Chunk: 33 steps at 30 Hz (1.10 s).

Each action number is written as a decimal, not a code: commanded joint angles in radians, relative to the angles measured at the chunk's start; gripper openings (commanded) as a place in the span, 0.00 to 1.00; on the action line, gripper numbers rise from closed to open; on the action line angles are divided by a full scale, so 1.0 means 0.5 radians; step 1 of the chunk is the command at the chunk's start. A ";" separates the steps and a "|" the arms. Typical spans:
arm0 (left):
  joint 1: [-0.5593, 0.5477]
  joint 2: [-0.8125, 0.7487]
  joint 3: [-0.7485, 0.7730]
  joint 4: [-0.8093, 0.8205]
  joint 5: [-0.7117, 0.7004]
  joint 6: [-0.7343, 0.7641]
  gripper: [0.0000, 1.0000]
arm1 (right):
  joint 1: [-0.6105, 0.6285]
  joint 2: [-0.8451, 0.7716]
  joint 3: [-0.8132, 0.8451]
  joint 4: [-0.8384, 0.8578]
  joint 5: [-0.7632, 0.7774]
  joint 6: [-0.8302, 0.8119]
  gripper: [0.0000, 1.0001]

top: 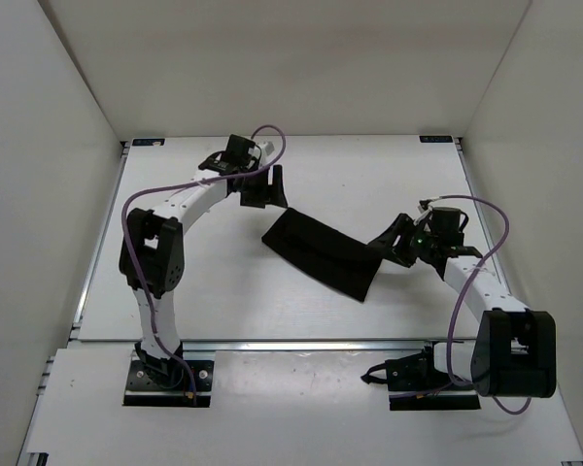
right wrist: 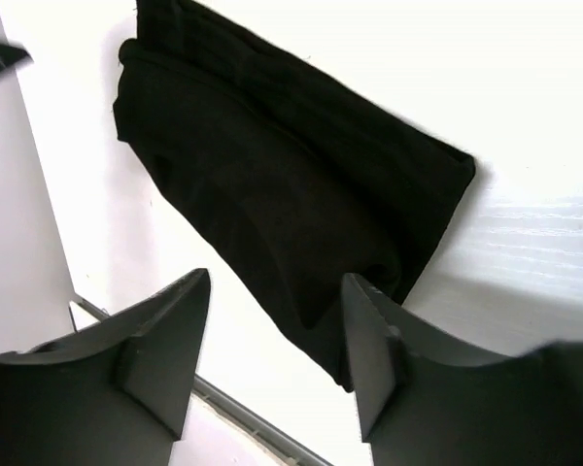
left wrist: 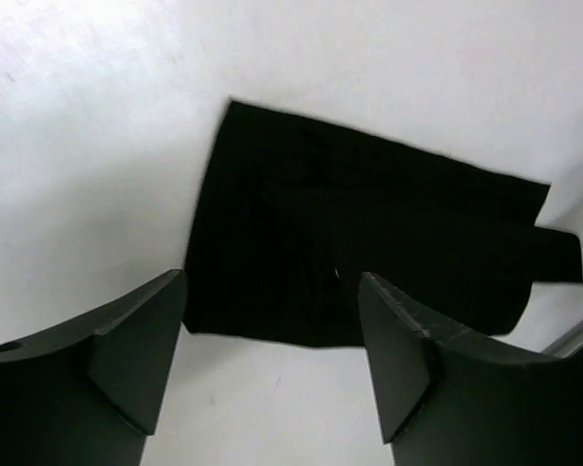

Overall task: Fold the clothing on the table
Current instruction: Fold the skirt

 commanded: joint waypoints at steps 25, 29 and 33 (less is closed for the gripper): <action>-0.095 -0.137 -0.699 0.585 0.436 -0.415 0.00 | 0.443 0.179 0.039 -0.055 0.054 -0.162 0.00; -0.086 -0.009 -0.561 0.530 0.399 -0.434 0.00 | 0.455 0.235 0.091 -0.110 0.070 -0.211 0.00; -0.055 0.056 -0.536 0.597 0.399 -0.480 0.00 | 0.455 0.238 0.073 -0.123 0.088 -0.227 0.00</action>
